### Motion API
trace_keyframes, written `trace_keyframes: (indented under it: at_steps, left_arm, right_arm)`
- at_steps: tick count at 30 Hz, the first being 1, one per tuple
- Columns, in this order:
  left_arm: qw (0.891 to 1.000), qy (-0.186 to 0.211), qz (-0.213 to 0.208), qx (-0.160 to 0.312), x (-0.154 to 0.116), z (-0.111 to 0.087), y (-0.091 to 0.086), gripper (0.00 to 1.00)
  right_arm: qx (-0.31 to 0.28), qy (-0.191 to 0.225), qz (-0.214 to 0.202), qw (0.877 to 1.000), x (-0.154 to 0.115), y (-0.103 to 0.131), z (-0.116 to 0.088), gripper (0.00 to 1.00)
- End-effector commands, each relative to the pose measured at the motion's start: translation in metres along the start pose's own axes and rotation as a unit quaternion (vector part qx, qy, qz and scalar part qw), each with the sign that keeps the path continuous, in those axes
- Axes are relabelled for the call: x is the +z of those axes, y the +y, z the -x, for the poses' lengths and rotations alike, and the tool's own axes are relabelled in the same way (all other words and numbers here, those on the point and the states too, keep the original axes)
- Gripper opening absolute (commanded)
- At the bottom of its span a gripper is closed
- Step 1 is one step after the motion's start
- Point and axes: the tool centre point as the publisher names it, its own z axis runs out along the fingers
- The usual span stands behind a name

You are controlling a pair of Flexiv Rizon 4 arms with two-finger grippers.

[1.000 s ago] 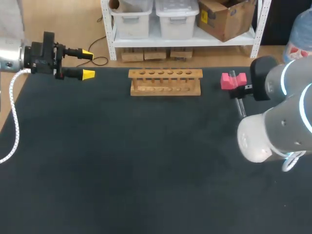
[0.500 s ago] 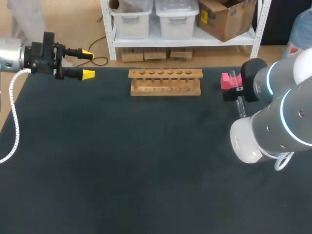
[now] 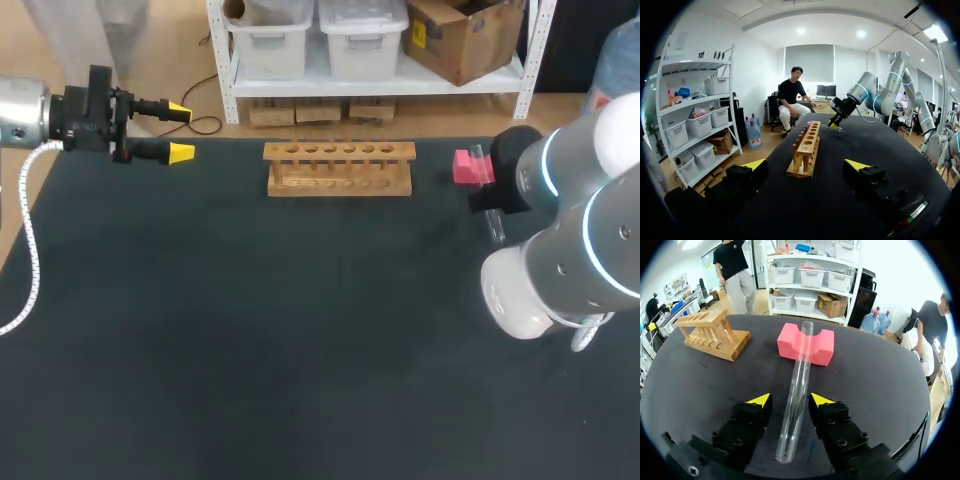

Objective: Grasp the test tube, adjust it, and insert it.

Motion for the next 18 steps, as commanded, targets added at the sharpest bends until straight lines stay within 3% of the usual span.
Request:
trace_keyframes:
  at_steps: [1, 6, 7, 8, 9, 14, 18]
  left_arm:
    - [1.0, -0.001, 0.0, 0.001, 0.0002, -0.001, 0.0007, 1.0]
    - [1.0, -0.001, 0.0, 0.001, 0.0002, -0.001, 0.0007, 1.0]
    - [1.0, -0.001, 0.0, 0.001, 0.0002, -0.001, 0.0007, 1.0]
    - [1.0, -0.001, 0.0, 0.001, 0.0002, -0.001, 0.0007, 1.0]
    - [1.0, -0.001, 0.0, 0.001, 0.0002, -0.001, 0.0007, 1.0]
    - [1.0, -0.001, 0.0, 0.001, 0.0002, -0.001, 0.0007, 1.0]
    - [1.0, -0.001, 0.0, 0.001, 0.0002, -0.001, 0.0007, 1.0]
  right_arm:
    - [0.001, 0.005, 0.002, 1.0, 0.0029, -0.0017, 0.0014, 0.47]
    - [0.0, 0.012, -0.002, 1.0, 0.0039, -0.0029, 0.0019, 0.49]
    - [0.001, 0.012, -0.002, 1.0, 0.004, -0.0033, 0.0024, 0.52]
    - [0.001, 0.013, -0.003, 1.0, 0.0042, -0.0036, 0.0032, 0.64]
    - [0.0, 0.013, -0.004, 1.0, 0.0047, -0.0039, 0.004, 0.66]
    - [-0.004, 0.017, -0.006, 1.0, 0.0087, -0.0062, 0.0052, 0.5]
    - [-0.005, 0.022, -0.009, 1.0, 0.0112, -0.0088, 0.0029, 0.46]
